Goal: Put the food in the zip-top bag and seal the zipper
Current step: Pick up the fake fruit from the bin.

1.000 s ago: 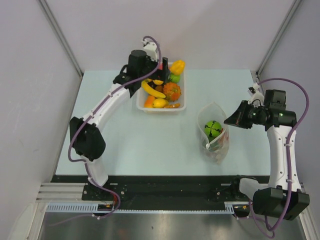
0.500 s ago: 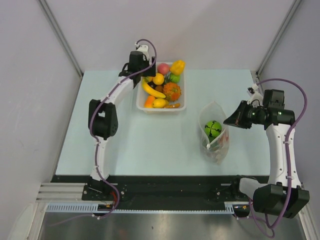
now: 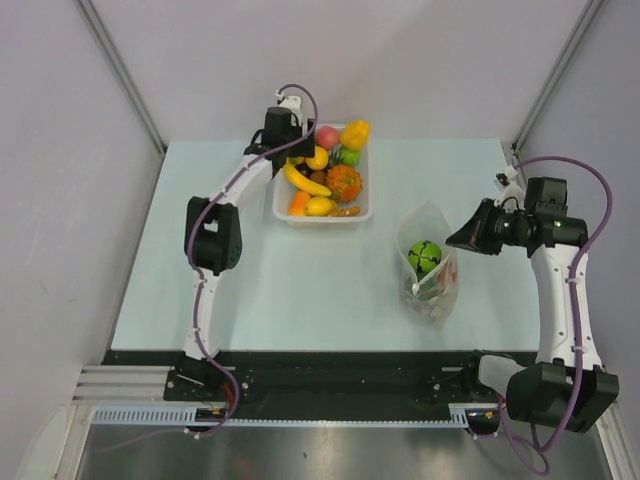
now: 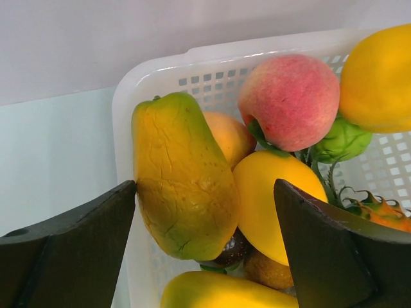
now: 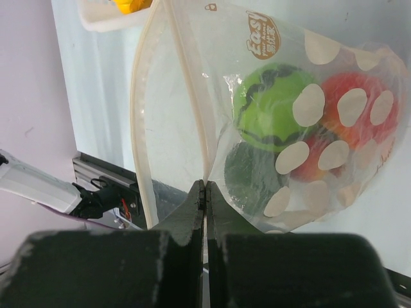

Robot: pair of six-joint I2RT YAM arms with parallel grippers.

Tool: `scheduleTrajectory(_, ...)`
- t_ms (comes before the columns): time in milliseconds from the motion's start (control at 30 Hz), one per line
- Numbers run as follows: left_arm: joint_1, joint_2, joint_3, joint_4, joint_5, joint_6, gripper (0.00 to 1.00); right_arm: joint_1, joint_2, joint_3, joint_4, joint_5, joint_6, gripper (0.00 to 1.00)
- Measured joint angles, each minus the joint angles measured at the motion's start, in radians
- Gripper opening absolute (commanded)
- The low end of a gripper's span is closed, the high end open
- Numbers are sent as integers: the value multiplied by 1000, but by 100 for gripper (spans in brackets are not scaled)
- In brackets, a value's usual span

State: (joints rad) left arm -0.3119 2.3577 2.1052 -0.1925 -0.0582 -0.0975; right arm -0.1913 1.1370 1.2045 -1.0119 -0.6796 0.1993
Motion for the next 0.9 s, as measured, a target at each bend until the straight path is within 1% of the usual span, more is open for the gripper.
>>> scheduleTrajectory(67,0,11,5,-1,-3,0,90,0,0,0,0,-2,5,0)
scheduleTrajectory(267,0,32,27,-5,1,2,75,0,0,-10,2,-6,9,0)
scheduleTrajectory(300,-1,32,29,-7,2,3,70,0,1,-11,3,-7,8,0)
scheduleTrajectory(367,-2,32,29,-8,2,5,64,0,1,-12,3,-7,8,0)
scheduleTrajectory(400,-2,32,30,-8,3,10,57,0,1,-12,2,-7,8,0)
scheduleTrajectory(467,-2,32,30,-9,6,14,51,0,1,-13,3,-7,8,0)
scheduleTrajectory(567,-2,26,30,-15,11,26,48,0,1,-13,3,-7,8,0)
scheduleTrajectory(667,-3,-2,30,-33,25,27,47,0,1,-14,3,-8,8,0)
scheduleTrajectory(767,-6,-54,30,-37,50,24,47,0,-2,-24,9,-11,7,0)
scheduleTrajectory(900,-31,-169,28,-57,81,19,46,0,-4,-36,11,-14,7,0)
